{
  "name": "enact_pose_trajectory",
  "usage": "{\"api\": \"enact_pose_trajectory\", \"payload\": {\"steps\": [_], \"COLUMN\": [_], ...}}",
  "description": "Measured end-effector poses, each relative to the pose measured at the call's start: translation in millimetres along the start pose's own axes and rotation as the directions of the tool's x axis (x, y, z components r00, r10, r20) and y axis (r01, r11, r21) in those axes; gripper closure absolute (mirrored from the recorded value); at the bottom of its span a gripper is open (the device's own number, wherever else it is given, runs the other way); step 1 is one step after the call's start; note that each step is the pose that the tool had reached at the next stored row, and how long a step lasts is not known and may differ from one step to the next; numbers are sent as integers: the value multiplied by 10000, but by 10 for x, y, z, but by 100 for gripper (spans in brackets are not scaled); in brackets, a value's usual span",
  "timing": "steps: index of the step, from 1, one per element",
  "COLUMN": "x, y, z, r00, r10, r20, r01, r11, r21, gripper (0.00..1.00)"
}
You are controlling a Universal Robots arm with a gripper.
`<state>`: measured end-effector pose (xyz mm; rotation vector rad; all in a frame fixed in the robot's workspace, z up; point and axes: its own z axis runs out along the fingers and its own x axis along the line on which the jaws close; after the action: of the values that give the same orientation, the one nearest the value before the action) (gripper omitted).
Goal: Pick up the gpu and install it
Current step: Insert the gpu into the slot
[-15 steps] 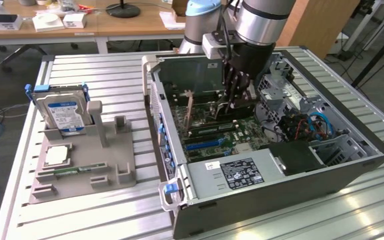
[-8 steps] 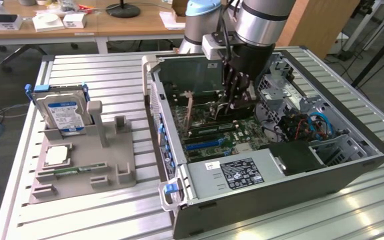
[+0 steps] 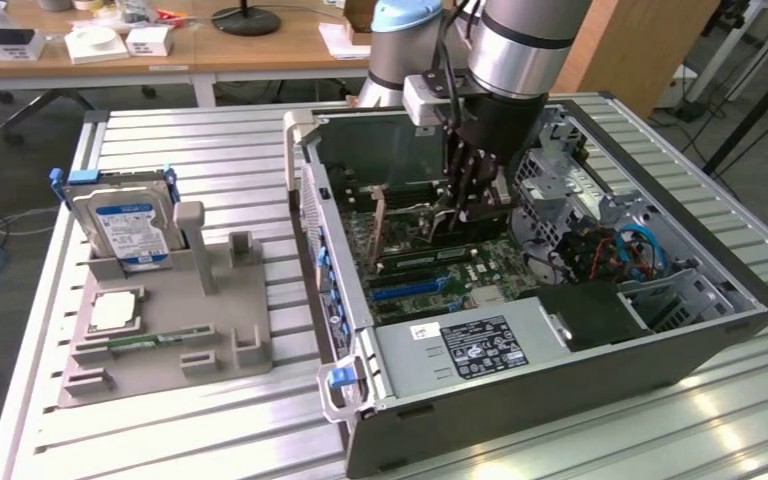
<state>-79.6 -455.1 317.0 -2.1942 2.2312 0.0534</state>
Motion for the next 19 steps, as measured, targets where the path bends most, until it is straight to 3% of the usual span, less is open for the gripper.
{"api": "enact_pose_trajectory", "payload": {"steps": [19], "x": [32], "y": [-1], "z": [40], "r00": [10000], "r10": [-3], "r20": [6], "r01": [3], "r11": [10000], "r21": [6], "gripper": [74]}}
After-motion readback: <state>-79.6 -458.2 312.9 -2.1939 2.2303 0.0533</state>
